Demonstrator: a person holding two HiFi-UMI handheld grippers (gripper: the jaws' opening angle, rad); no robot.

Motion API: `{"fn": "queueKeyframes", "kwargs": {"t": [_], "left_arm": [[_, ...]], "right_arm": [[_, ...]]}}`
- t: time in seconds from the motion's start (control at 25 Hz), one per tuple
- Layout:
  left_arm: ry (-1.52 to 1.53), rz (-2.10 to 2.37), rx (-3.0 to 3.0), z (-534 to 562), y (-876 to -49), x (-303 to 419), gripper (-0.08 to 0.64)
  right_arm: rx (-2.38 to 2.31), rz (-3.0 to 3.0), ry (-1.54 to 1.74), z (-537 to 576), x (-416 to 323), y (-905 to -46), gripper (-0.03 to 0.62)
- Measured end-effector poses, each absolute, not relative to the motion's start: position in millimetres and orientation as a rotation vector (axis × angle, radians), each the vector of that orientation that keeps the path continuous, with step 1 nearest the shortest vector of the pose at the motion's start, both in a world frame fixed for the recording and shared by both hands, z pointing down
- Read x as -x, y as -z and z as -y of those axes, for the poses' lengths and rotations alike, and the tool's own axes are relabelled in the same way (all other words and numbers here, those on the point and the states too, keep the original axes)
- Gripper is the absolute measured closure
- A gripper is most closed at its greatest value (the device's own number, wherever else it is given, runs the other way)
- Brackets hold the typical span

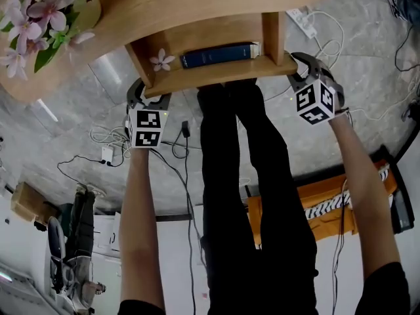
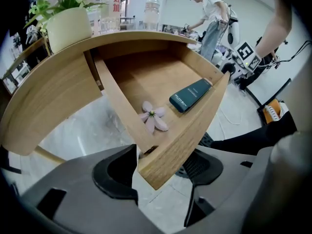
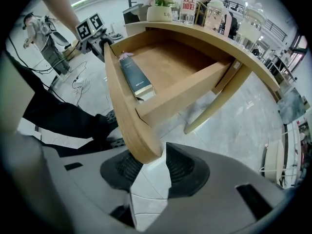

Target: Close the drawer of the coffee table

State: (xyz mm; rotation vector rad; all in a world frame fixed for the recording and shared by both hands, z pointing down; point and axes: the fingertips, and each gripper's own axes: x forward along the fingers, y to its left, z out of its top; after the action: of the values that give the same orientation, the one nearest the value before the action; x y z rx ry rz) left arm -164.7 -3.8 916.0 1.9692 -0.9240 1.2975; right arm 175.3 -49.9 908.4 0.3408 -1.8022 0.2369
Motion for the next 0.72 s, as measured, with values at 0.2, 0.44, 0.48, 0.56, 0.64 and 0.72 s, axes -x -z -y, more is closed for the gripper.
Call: {"fn": "queueKeyframes", "kwargs": {"t": [0.2, 0.44, 0.48, 0.56, 0.64, 0.72], "left_arm": [[-1.311, 0.92, -1.953, 6.1, -922.3, 169.7, 0.285], [-1.294, 0.947, -1.963, 10.5, -925.6, 172.1, 0.324], [-1.29, 0.953, -1.966, 10.5, -925.5, 172.3, 0.327], [-1.28, 0.966, -1.971, 10.2, -924.9, 172.0, 0.333], [-1.271, 0.986, -1.973, 10.0, -924.1, 171.9, 0.341], [-1.261, 1.006, -1.967, 9.3, -923.3, 172.1, 0.347]], "right_arm": [[-0.329, 1.787, -0.218, 49.4, -172.7, -914.2, 0.472], [-0.348, 1.768, -0.218, 49.5, -172.9, -915.6, 0.476], [-0.352, 1.767, -0.219, 49.5, -172.9, -915.7, 0.476], [-0.36, 1.762, -0.217, 49.3, -173.4, -915.4, 0.477], [-0.375, 1.757, -0.222, 49.5, -174.0, -915.3, 0.477], [-0.392, 1.752, -0.234, 50.0, -174.2, -915.0, 0.477]]}}
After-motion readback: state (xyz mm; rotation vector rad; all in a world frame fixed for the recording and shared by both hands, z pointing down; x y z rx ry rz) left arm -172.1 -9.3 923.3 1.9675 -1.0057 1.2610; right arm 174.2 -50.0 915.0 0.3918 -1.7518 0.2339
